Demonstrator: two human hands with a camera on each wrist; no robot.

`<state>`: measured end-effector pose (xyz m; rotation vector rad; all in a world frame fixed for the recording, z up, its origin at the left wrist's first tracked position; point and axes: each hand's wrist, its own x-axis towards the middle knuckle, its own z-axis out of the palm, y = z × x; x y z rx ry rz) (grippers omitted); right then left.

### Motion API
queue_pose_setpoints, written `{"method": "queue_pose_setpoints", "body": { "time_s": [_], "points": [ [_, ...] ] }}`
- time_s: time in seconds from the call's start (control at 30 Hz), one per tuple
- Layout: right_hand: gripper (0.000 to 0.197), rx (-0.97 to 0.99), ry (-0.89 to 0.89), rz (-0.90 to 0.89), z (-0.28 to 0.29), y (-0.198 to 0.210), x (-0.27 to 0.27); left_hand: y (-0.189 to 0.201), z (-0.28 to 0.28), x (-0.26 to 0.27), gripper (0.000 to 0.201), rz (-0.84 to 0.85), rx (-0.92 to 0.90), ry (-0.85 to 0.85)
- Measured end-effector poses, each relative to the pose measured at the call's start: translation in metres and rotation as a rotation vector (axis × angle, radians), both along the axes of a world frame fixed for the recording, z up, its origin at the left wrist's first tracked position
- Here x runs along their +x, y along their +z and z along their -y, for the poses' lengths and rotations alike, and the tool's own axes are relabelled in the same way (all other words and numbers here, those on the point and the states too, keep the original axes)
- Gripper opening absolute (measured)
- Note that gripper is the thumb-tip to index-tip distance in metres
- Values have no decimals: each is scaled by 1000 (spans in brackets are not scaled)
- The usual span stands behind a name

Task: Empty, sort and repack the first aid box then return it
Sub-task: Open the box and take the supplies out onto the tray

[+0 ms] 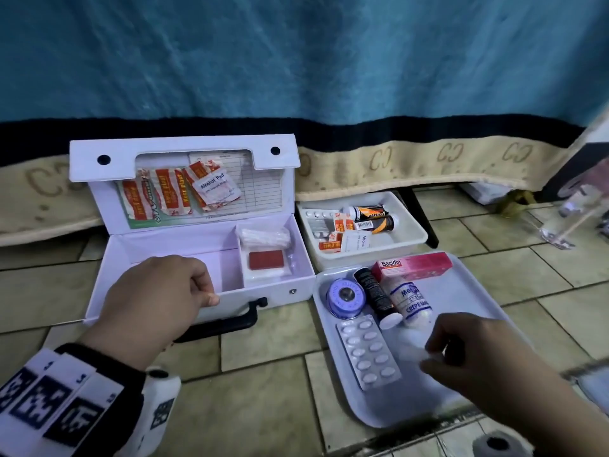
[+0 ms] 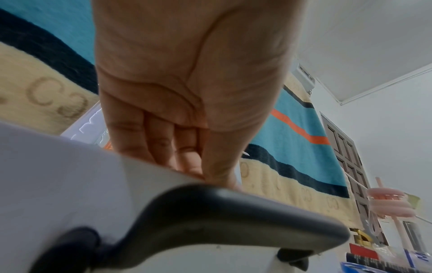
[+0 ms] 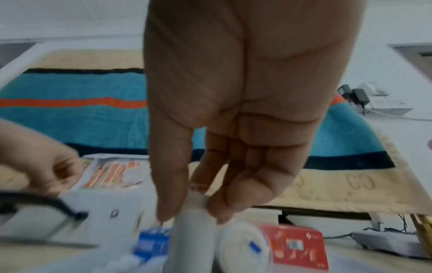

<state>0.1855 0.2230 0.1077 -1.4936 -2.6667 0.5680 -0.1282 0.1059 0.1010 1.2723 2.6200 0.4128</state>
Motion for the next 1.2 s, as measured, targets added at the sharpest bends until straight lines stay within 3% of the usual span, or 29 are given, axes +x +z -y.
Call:
{"method": "queue_pose_setpoints", "body": {
  "time_s": [0.2, 0.3, 0.4, 0.53, 0.6, 0.67, 0.73, 0.93, 1.0, 1.07, 1.2],
  "points": [
    [32, -16, -20, 115, 3, -34, -9, 0, 0, 0, 20, -2, -13, 9],
    [31, 25, -49, 165, 2, -28, -15, -2, -2, -1, 20, -5, -19, 3],
    [26, 69, 5, 82, 1, -2, -42, -3, -2, -3, 20, -9, -21, 0],
    [14, 136, 206, -96, -5, 30, -102, -4, -1, -3, 21, 3, -10, -3],
    [20, 126, 320, -143, -11, 36, -137, -4, -1, -2, 22, -4, -10, 0],
    [39, 81, 407, -50, -19, 32, -167, -4, -2, -1, 23, -19, -19, -7],
    [50, 114, 485, 152, -26, 23, -186, -4, -3, -2, 22, -20, -25, -15],
    [42, 113, 492, 447, -40, -7, -215, -5, -3, -7, 25, 46, -12, 2],
    [39, 92, 459, 471, -42, -11, -218, -5, -3, -7, 24, 53, -7, 12],
    [33, 115, 483, 378, -40, -8, -215, -4, -3, -7, 24, 52, -6, 13],
    [15, 19, 420, -127, -31, 15, -195, -3, -4, -7, 24, 39, -12, 9]
  ]
}}
